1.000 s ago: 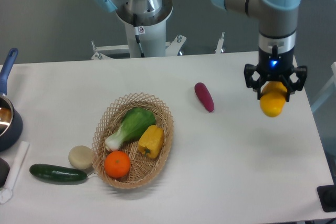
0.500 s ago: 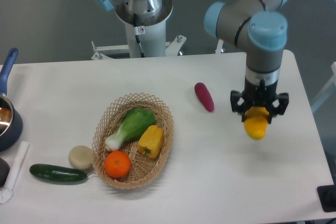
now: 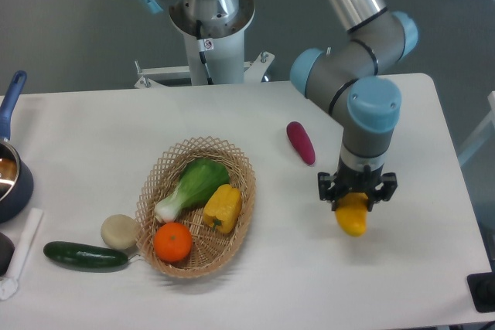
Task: Place the mango on the table
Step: 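Lower the held yellow mango toward the table beside the sweet potato, then open the gripper to release the mango and lift away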
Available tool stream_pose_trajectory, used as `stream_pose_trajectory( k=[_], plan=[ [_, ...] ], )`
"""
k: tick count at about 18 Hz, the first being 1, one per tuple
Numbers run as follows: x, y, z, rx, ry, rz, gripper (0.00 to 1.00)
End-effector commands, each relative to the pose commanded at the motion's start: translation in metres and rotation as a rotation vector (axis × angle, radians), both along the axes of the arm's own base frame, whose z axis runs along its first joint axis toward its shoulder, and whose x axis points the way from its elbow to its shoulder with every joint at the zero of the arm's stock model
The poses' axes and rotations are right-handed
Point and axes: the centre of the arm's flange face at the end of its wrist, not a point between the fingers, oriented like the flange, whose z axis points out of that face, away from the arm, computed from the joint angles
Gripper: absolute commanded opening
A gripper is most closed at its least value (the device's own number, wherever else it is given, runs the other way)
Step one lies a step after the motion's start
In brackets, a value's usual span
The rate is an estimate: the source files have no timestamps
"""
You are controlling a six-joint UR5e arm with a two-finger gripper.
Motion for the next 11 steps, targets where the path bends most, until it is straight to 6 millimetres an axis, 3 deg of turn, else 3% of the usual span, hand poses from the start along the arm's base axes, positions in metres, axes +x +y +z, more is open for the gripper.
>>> stream_pose_trajectory(
  k=[11],
  plan=[
    [0.021, 0.029, -0.027, -0.009, -0.047, 0.057, 0.75]
  ],
)
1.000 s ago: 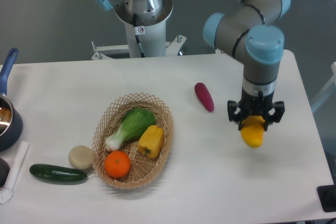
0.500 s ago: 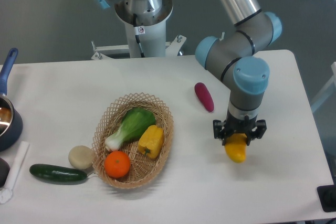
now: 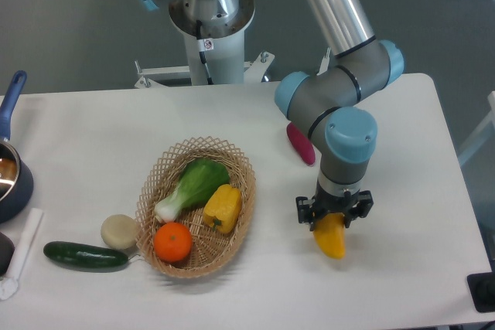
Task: Place the mango on the table
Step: 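Open the gripper to release the mango and lift away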
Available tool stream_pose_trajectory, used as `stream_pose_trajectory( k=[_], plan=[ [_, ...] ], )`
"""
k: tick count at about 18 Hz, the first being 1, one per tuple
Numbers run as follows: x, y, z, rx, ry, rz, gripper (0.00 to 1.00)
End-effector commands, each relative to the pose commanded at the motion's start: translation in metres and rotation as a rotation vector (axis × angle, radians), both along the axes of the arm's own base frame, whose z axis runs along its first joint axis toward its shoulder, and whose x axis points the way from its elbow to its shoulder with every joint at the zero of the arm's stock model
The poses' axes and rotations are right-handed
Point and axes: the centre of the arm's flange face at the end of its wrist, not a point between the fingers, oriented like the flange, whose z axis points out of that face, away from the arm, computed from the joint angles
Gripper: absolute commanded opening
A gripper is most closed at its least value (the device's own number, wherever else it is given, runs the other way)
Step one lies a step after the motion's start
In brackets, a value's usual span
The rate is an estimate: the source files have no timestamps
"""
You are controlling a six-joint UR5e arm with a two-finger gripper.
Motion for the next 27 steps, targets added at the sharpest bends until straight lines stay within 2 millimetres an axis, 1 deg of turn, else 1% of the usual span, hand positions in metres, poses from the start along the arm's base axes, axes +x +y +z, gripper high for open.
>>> stream_pose_trajectory(
  k=[3, 9, 10, 11, 13, 15, 16, 18, 19, 20, 22, 25, 26, 27],
  plan=[
    [0.002, 0.001, -0.004, -0.003, -0.005, -0.003, 0.75],
    [0.000, 0.002, -0.002, -0.002, 0.000, -0.003, 0.76],
    [-0.001, 0.003, 0.003, 0.002, 0.008, -0.001, 0.83],
    [-0.002, 0.002, 0.006, 0.004, 0.012, -0.004, 1.00],
    [-0.001, 0.002, 0.021, 0.016, 0.032, -0.009, 1.00],
    [-0.004, 0.001, 0.050, 0.037, 0.077, -0.011, 1.00],
    [-0.005, 0.002, 0.070, 0.048, 0.110, -0.012, 1.00],
    [-0.012, -0.004, 0.120, 0.041, 0.216, -0.014, 1.00],
    [-0.016, -0.010, 0.145, 0.032, 0.272, -0.020, 1.00],
    [-0.023, -0.021, 0.168, 0.016, 0.321, -0.034, 1.00],
    [-0.035, -0.043, 0.201, -0.040, 0.397, -0.085, 1.00],
    [-0.043, -0.081, 0.234, -0.109, 0.446, -0.205, 1.00],
    [-0.044, -0.096, 0.246, -0.130, 0.451, -0.244, 1.00],
    [-0.044, -0.110, 0.255, -0.156, 0.442, -0.284, 1.00]
  ],
)
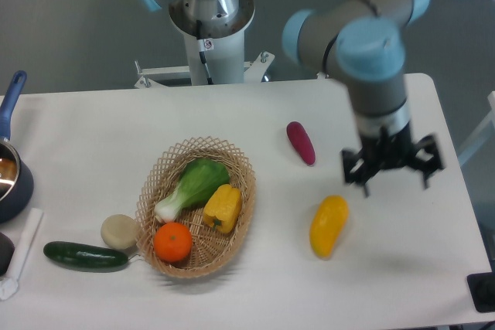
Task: Place the mango on the table
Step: 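Open the gripper to release the mango and lift away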
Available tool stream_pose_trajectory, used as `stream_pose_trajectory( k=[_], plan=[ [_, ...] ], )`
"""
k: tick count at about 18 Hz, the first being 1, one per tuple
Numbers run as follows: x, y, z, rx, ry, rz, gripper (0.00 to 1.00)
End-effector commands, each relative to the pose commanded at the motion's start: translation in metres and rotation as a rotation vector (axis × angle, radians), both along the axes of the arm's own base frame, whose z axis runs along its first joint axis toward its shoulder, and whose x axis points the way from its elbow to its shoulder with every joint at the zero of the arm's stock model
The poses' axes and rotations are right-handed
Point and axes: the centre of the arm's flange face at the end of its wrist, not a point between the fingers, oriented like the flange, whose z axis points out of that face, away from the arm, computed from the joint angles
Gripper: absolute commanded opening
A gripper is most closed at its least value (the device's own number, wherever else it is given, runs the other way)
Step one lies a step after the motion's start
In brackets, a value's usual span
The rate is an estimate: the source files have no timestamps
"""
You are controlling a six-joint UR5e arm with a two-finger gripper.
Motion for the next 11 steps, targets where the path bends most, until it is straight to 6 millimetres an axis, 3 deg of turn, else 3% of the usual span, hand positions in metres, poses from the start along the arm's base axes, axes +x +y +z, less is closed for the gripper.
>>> stream_pose_trajectory(
  k=[2, 6, 9, 11],
  plan=[
    [0.004, -0.032, 0.019, -0.077, -0.032, -0.084, 1.00],
    [0.002, -0.091, 0.040, -0.146, -0.080, -0.219, 1.00],
    [0.004, -0.119, 0.047, -0.171, -0.083, -0.278, 1.00],
    [0.005, -0.118, 0.046, -0.141, -0.085, -0.288, 1.00]
  ],
)
